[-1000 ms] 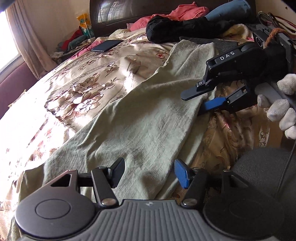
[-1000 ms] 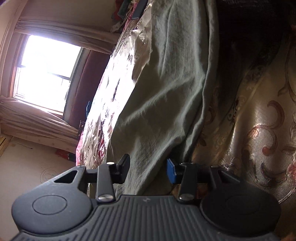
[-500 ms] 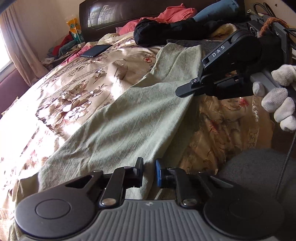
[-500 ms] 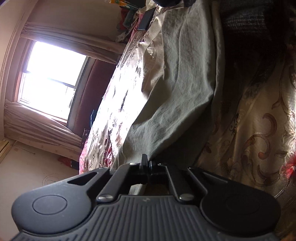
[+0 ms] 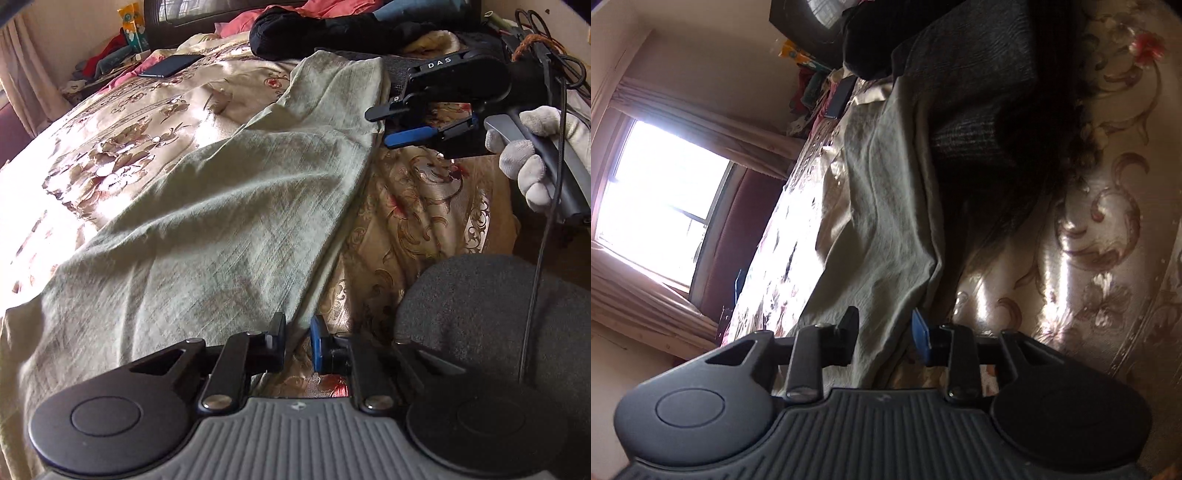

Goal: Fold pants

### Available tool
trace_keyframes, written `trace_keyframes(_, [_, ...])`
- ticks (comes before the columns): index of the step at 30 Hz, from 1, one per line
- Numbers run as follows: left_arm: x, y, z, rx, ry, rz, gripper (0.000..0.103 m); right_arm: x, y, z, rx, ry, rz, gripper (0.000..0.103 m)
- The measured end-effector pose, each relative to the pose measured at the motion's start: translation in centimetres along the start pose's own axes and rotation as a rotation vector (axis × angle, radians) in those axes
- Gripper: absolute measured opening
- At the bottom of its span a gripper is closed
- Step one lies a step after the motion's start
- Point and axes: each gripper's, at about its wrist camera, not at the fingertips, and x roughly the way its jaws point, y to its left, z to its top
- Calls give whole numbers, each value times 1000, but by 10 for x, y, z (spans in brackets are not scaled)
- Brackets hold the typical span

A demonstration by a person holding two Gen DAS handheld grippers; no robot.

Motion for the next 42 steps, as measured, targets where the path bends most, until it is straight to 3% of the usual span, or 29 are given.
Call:
trace_keyframes(3, [0, -1, 0, -5, -1, 2, 29, 2, -7, 8, 37, -19, 0, 42])
trace_keyframes(6, [0, -2, -1, -4, -2, 2, 30, 10, -3, 9, 21, -33, -52, 42])
trace_keyframes(13, [2, 4, 0, -42, -4, -10, 31, 39, -2, 9, 15, -50, -23, 46])
trace_keyframes(23, [-10, 13, 5, -103, -53, -9, 34, 73, -12, 21, 67, -115, 138, 48])
trace_keyframes(24, [-11, 15, 6, -108, -57, -5, 35, 76, -9, 22, 60, -107, 140, 44])
trace_keyframes(25, [-12, 17, 7, -114, -60, 0, 35, 78, -6, 25, 63, -93, 143, 19])
trace_keyframes(26, [-13, 19, 8, -118, -63, 6, 36, 79, -3, 28, 92, -67, 168, 4])
trace_keyframes(28, [-15, 22, 8, -123, -73, 17, 36, 63, 8, 36, 119, -86, 277, 4])
trace_keyframes(32, [-7, 28, 4, -149, -56, 26, 43, 19, 42, 45, 16, -243, 371, 4])
trace_keyframes(33, [-3, 28, 2, -159, -46, 18, 43, 23, 42, 46, 8, -242, 348, 4])
trace_keyframes(35, [1, 25, -1, -157, -33, 13, 43, 41, 35, 49, 27, -160, 210, 4])
trace_keyframes(37, [-5, 21, -2, -128, -50, 27, 43, 37, 25, 46, 97, -154, 257, 4])
trace_keyframes(38, [-6, 22, -4, -138, -55, 23, 44, 27, 26, 43, 85, -196, 288, 4])
trace_keyframes(40, [-1, 27, -8, -187, -43, -4, 46, 19, 29, 39, 40, -268, 262, 7])
trace_keyframes(41, [2, 29, -8, -199, -38, -10, 46, 26, 29, 42, 36, -244, 220, 7])
trace_keyframes(42, [2, 30, -8, -204, -43, -15, 46, 41, 28, 50, 48, -165, 178, 7])
